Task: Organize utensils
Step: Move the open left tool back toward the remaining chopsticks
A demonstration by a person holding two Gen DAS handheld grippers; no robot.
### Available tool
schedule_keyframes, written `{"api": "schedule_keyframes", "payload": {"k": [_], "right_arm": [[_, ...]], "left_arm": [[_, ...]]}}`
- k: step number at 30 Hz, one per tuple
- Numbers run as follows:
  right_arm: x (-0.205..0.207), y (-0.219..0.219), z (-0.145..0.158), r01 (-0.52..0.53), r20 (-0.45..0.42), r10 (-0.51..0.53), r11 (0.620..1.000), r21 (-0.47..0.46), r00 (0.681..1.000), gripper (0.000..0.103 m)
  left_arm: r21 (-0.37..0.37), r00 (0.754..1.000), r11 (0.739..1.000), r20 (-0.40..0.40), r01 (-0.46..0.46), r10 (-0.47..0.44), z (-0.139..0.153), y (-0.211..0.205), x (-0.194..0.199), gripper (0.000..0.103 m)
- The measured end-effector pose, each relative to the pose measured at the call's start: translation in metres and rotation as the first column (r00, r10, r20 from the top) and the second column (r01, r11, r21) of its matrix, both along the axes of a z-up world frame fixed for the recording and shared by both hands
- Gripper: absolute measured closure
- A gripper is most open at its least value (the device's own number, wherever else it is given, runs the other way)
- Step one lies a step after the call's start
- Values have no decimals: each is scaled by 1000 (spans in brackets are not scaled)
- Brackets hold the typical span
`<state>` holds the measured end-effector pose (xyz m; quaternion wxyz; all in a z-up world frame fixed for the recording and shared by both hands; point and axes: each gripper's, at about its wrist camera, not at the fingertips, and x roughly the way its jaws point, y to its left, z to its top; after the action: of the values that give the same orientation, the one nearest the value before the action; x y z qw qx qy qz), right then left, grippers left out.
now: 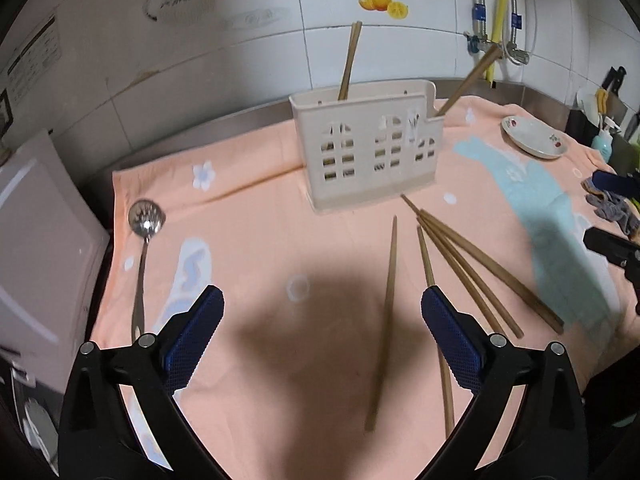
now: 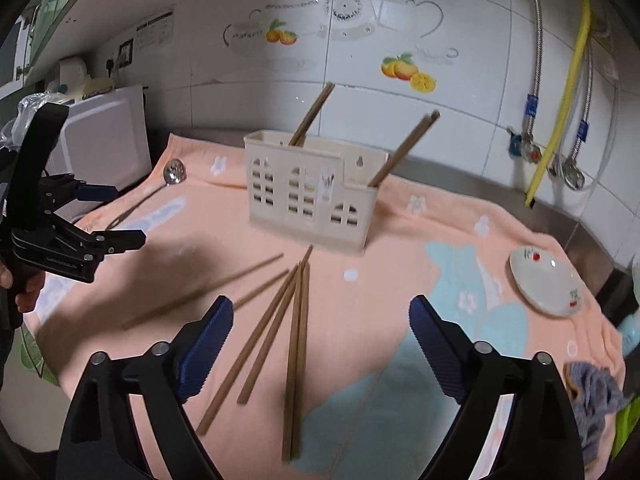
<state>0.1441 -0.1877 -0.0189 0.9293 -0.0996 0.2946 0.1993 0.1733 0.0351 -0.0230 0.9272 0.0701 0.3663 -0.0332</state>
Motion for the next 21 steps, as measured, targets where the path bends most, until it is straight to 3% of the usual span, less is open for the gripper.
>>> {"api": "schedule_keyframes", "payload": {"k": [10, 21], "right_arm": [[-23, -7, -44, -1, -90, 1, 1000, 2, 996, 16], [-16, -26, -75, 68, -165, -67, 998, -1, 984, 16]], "left_arm": [[-20, 999, 999, -20, -50, 49, -18, 2, -21, 5], [-63, 993, 993, -71, -100, 95, -41, 12, -27, 5]]}}
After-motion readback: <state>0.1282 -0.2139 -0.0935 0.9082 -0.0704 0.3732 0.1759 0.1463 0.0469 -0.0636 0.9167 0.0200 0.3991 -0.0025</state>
